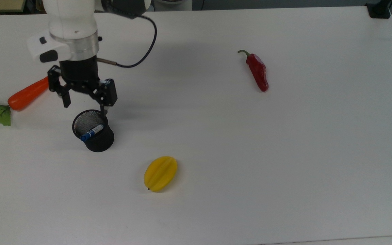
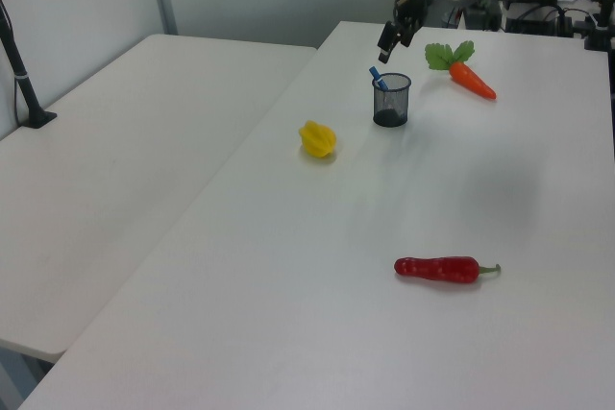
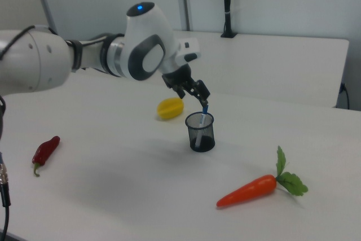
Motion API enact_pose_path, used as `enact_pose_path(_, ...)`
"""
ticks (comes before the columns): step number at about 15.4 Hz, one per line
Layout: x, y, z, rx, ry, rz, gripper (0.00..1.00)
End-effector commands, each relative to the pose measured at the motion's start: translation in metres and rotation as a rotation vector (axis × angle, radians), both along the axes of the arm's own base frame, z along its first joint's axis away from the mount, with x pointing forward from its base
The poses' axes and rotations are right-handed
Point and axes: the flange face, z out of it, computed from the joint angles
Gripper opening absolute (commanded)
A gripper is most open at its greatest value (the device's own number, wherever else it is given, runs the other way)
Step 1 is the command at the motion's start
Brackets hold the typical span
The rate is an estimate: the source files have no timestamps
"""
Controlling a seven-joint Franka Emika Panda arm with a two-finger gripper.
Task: Take marker pen
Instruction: 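Move the open gripper over the black mesh pen cup and lower it, then close the gripper on the blue-capped marker inside the cup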
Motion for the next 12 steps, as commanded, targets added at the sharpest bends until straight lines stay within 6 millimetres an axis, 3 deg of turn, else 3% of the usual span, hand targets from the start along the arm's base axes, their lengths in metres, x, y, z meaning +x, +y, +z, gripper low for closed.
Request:
enact_pose_path(1,0.011,-0.016,-0.021,-0.012,-0.079,-0.025,1.0)
enact_pose_path(3,0.017,-0.016,-0.038,-0.013,-0.1,-0.019,1.0)
enact_pose_path(7,0.024,-0.015,-0.051,-0.014,-0.16,-0.01,0.99)
enact_pose_path(11,0.025,-0.011,-0.051,-0.025,-0.163,0.004,0.78)
enact_pose_path(12,0.025,-0.009,-0.051,-0.038,-0.161,0.016,0.68)
